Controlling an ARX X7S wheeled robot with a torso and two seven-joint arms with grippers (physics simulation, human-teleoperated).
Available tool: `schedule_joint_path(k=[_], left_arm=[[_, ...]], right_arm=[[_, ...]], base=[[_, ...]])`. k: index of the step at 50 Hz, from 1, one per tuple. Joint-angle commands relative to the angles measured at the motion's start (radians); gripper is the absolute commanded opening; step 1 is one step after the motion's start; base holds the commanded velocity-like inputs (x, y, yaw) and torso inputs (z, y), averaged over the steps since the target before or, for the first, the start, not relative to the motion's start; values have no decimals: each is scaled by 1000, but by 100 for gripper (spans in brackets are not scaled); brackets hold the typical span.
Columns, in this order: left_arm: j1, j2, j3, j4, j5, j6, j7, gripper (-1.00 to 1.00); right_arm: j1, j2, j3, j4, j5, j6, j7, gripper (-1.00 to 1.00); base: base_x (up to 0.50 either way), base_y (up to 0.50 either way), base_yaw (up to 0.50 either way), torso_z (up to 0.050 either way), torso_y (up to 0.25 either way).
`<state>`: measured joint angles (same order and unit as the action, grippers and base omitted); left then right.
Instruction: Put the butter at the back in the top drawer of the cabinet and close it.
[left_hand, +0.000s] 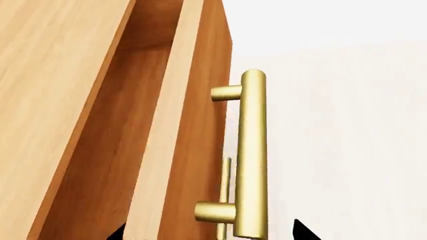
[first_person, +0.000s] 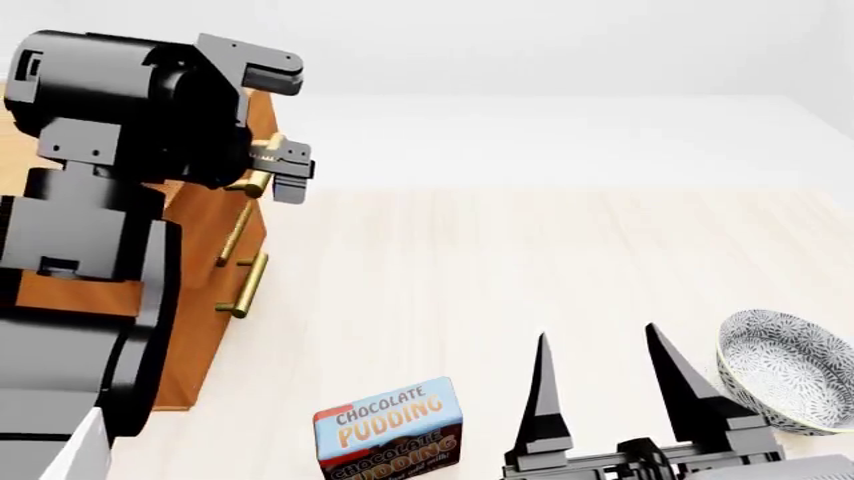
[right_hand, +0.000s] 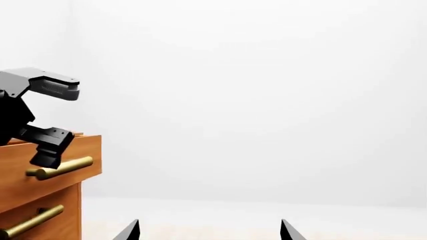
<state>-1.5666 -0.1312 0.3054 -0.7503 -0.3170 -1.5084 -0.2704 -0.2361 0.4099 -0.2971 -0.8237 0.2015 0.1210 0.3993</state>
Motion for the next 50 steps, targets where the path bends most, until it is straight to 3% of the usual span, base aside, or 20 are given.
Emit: schedule_joint_path(k=[1, 11, 24, 36, 43, 50], left_arm=[[40, 32, -50, 71, -224, -61, -72, 100], [50, 7, 17, 104, -572, -58, -334, 100], [49, 63, 107, 145, -870, -55, -576, 100], [45, 127, 127, 157, -1051, -21, -715, 100], [28, 128, 217, 174, -1281, 61, -827, 100], [-3, 124, 284, 181, -1396, 130, -859, 100]], right_arm=[[-2, 4, -6, -8, -4, 3, 6, 100], [-13, 13, -5, -19, -5, -4, 11, 100], [-44, 36, 19, -33, 12, -32, 14, 100], [-73, 51, 43, -14, 29, -82, 11, 100], [-88, 56, 49, -1, 31, -109, 9, 100], [-95, 58, 48, 3, 31, -120, 9, 100]], base=[[0, 0, 0, 0, 0], [0, 0, 0, 0, 0], [0, 0, 0, 0, 0], [0, 0, 0, 0, 0], [0, 0, 0, 0, 0], [0, 0, 0, 0, 1]])
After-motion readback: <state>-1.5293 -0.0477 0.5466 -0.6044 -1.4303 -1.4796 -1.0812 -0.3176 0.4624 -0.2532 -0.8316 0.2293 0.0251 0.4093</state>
